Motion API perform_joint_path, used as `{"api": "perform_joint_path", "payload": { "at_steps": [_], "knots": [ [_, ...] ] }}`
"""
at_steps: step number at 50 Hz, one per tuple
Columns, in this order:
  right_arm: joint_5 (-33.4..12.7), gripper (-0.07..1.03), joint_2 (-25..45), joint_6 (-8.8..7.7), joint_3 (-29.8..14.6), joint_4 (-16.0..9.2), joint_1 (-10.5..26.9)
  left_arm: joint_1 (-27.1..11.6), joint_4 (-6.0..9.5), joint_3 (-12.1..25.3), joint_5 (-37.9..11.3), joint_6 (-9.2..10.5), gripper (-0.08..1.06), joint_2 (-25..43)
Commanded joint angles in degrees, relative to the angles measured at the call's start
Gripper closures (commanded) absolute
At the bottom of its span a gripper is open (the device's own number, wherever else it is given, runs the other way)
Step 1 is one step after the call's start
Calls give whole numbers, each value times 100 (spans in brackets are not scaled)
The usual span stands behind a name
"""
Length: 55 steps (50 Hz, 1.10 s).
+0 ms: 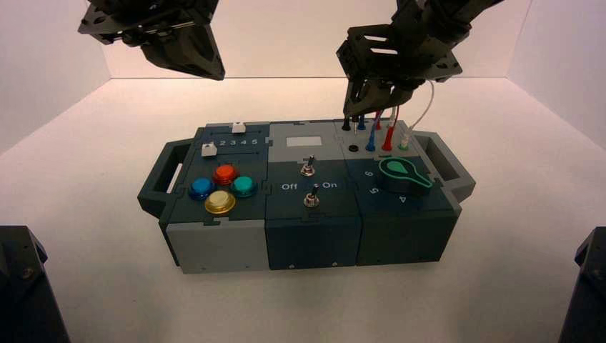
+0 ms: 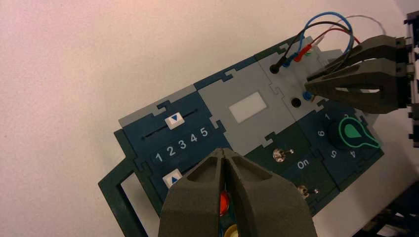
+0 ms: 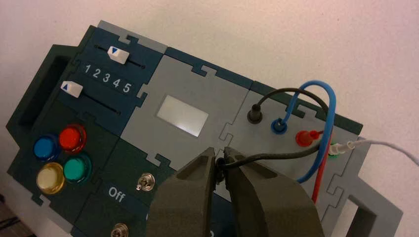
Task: Insert the black wire.
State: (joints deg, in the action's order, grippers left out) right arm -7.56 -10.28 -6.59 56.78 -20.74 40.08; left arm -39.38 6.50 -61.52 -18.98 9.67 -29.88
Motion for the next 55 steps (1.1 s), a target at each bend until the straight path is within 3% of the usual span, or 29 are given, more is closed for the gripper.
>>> {"api": "perform_joint_path", "payload": {
  "at_steps": [1,15,26,55],
  "knots": [
    [-53,99,-35,-9,-185,132,44,-18,-9,220,79,-18,101,62],
    [-220,99,149,-18,-369,448,105,-18,-9,325,141,-26,101,193],
    [-281,98,308,-18,-501,870,193,-18,-9,343,193,-44,101,255],
    [-510,98,439,-9,-562,1099,193,-18,-9,439,237,-62,101,325]
  ]
}}
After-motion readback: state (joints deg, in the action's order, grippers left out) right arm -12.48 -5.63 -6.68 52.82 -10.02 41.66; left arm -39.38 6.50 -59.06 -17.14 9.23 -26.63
